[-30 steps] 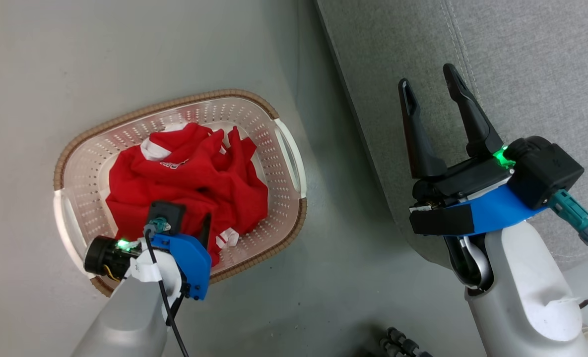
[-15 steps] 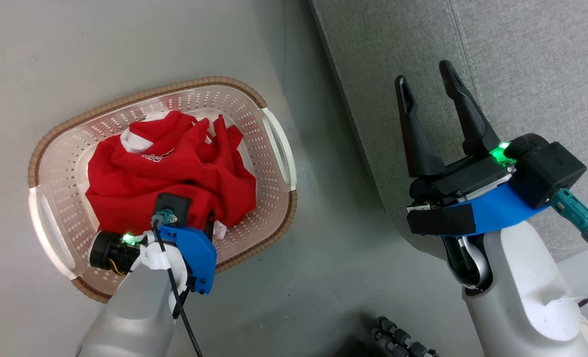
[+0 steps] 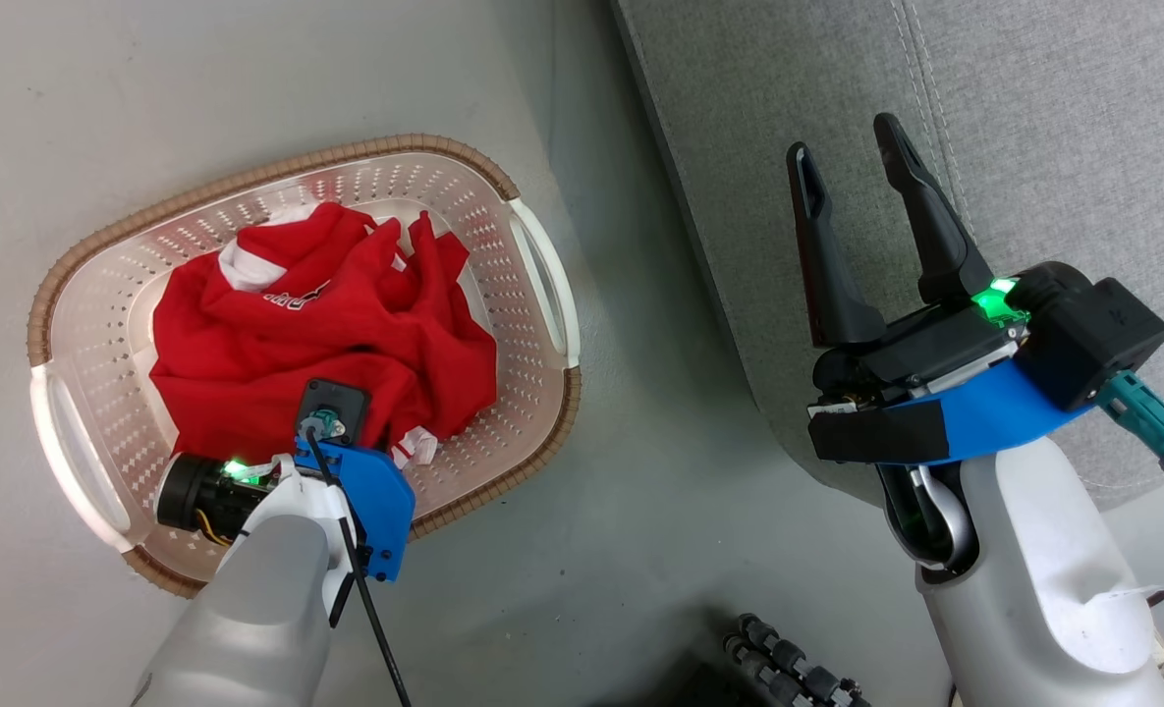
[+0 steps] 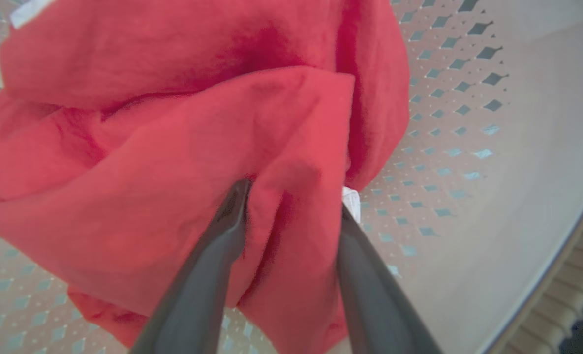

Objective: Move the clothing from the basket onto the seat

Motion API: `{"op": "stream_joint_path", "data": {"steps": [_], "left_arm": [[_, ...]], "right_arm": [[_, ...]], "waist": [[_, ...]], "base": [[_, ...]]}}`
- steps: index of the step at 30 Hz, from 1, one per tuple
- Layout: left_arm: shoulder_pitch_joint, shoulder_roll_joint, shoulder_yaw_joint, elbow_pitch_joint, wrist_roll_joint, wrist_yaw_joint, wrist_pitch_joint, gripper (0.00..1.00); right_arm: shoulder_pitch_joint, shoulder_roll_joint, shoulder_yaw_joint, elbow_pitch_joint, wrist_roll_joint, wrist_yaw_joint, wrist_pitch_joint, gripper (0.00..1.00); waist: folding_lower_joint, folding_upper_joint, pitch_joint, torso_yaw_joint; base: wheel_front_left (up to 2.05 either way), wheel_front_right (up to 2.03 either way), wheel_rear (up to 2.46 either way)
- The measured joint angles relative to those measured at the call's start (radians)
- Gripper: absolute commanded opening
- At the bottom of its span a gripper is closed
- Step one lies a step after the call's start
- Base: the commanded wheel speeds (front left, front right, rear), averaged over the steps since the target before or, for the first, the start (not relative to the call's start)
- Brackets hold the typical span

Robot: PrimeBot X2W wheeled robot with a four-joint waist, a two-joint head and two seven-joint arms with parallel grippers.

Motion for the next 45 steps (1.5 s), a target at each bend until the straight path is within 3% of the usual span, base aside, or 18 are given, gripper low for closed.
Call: {"op": "stream_joint_path", "data": {"steps": [23, 31, 38, 45], "left_arm": [[0.0, -0.004, -0.021, 0.02, -0.04, -0.024, -0.04, 0.0], [0.057, -0.026, -0.037, 0.015, -0.06, -0.044, -0.104, 0.0], [0.13, -0.04, -0.076, -0.044, -0.093, -0.053, -0.139, 0.0], [0.199, -0.044, -0.145, -0.231, -0.213, -0.055, -0.137, 0.0]], "right_arm": [[-0.009, 0.0, 0.002, 0.04, -0.007, 0.0, 0.0, 1.0], [0.027, 0.001, 0.008, 0.109, -0.043, 0.0, -0.001, 1.0], [0.127, 0.001, 0.011, 0.2, -0.086, 0.0, -0.001, 1.0], [0.219, 0.001, 0.007, 0.257, -0.094, 0.0, 0.004, 1.0]], "waist": [[0.0, 0.0001, -0.059, 0.028], [-0.0001, 0.0001, -0.214, 0.065], [-0.0002, 0.0001, -0.433, 0.124], [-0.0004, 0.0001, -0.631, 0.19]], "base": [[0.0, 0.0, 0.0], [0.0, 0.0, 0.0], [0.0, 0.0, 0.0], [0.0, 0.0, 0.0]]}}
